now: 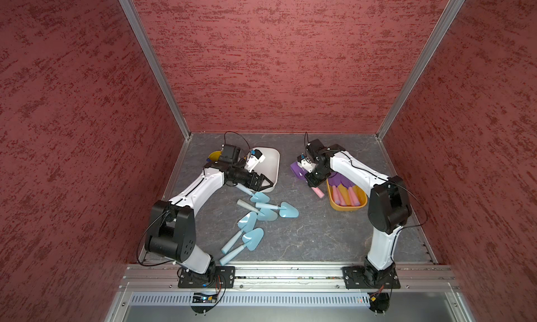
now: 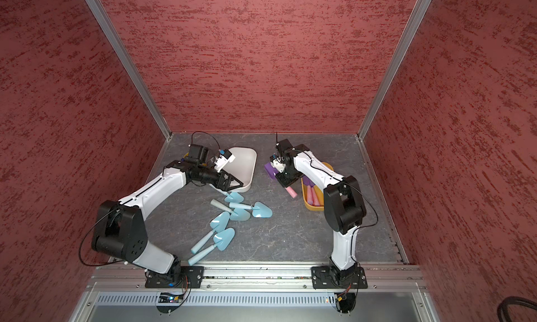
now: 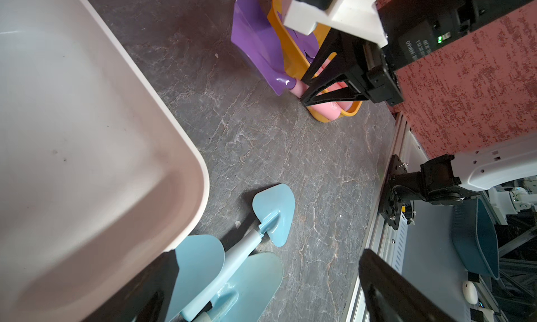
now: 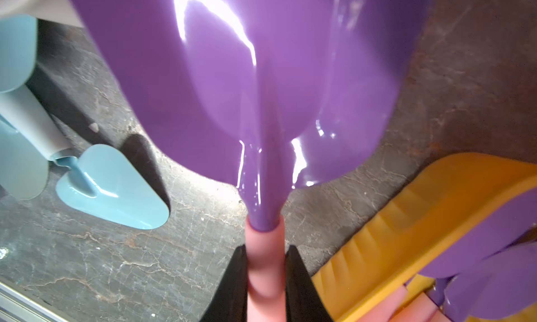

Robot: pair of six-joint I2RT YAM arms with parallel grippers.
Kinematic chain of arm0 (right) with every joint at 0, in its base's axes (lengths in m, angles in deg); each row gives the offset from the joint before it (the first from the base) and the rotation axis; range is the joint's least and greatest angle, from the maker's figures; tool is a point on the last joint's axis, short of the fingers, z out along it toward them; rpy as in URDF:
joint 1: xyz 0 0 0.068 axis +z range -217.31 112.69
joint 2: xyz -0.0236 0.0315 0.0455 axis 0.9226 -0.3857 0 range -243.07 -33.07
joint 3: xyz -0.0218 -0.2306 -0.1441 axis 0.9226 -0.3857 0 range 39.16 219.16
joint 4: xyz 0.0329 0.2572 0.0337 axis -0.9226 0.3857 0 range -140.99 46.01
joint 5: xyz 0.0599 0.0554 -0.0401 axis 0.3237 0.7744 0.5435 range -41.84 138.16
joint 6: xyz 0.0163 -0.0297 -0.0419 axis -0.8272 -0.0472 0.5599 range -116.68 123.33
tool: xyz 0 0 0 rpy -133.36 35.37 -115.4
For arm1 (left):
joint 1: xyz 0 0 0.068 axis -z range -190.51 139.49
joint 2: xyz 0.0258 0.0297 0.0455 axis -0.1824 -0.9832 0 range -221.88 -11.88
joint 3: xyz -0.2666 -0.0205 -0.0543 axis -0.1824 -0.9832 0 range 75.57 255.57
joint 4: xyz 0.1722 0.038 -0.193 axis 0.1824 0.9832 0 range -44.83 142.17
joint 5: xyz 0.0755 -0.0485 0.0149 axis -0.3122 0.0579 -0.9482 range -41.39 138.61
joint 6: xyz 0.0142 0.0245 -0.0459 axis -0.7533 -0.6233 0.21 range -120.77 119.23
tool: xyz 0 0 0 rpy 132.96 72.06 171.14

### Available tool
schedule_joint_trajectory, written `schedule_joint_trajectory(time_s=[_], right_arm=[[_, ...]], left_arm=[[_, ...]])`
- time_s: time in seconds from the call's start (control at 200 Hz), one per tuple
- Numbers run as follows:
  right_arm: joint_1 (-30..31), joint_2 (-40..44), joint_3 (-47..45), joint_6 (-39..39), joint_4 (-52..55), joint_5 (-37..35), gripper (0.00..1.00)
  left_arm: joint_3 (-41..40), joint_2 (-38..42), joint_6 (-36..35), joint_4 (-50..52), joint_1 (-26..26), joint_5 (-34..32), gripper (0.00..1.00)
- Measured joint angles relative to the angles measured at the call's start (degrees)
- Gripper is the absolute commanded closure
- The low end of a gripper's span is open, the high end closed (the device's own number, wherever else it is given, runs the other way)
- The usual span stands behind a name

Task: Sort the small shovels by color and place them into the storage box
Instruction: Pick up the shovel from the center of the board.

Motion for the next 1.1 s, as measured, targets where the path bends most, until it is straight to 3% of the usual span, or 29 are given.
schedule_joint_trajectory(time_s=[0.601,0.832,1.102], right_arm=[[-4.1,4.0,0.1,-1.6,2.2,2.5,1.0],[-6.3,5.6,0.1,-1.8,2.9,3.2,1.0],[-12.2,8.3,-0.5,-2.2,4.3,3.8,1.0]], left_arm=[[9.2,-1.2,-0.2,2.7,2.5,-2.6,0.0],[13.7,-5.5,-0.5,4.1,5.2,-4.5,0.0],[24.5,-13.3,-1.3,5.1,10.6,-6.5,0.0]])
